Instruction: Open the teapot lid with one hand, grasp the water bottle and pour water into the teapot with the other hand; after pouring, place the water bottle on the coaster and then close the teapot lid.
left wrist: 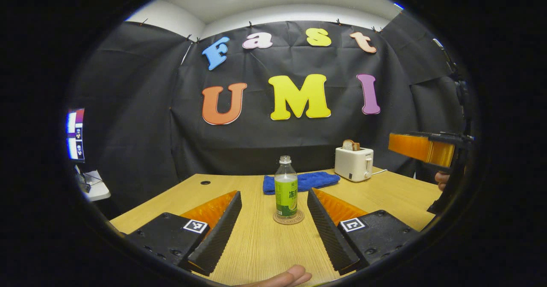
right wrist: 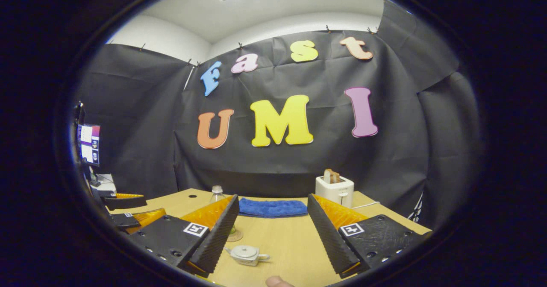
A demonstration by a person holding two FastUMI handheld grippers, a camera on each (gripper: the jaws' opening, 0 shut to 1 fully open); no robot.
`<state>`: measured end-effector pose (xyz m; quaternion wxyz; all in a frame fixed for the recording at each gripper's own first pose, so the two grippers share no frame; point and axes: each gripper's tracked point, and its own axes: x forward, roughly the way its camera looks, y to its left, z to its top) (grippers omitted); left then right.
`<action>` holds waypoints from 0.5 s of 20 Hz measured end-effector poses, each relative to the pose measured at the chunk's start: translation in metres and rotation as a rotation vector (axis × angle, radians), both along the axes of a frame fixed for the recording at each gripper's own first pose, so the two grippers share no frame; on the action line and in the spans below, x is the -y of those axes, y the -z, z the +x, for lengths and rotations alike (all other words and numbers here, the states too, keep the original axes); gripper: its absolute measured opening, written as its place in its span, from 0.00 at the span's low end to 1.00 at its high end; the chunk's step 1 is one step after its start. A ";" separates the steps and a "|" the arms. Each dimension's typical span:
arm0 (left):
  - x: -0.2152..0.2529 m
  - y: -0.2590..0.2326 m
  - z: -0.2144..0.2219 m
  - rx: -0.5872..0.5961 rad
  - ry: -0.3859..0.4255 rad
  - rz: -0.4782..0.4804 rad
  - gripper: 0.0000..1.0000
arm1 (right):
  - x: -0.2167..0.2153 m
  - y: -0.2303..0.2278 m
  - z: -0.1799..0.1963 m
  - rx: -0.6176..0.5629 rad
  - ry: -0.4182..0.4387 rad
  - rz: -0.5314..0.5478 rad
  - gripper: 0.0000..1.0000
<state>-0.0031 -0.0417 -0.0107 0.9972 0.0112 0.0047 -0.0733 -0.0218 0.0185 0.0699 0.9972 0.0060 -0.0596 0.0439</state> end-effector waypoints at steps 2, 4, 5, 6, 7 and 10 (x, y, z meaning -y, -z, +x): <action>-0.008 0.000 -0.005 -0.013 -0.060 -0.012 0.96 | 0.024 0.005 -0.008 -0.017 0.030 -0.016 0.96; -0.004 -0.002 -0.007 -0.012 -0.066 -0.039 0.96 | 0.038 0.016 -0.015 -0.036 0.043 -0.020 0.96; -0.001 -0.006 -0.009 -0.006 -0.057 -0.049 0.96 | 0.043 0.025 -0.018 -0.049 0.042 -0.012 0.96; 0.000 -0.006 -0.007 -0.004 -0.049 -0.050 0.96 | 0.048 0.032 -0.017 -0.050 0.048 0.010 0.96; 0.000 -0.006 -0.005 -0.002 -0.040 -0.047 0.96 | 0.057 0.037 -0.010 -0.061 0.085 0.025 0.96; -0.010 -0.011 0.002 0.028 -0.063 -0.067 0.96 | 0.051 0.048 -0.002 -0.082 0.086 -0.005 0.96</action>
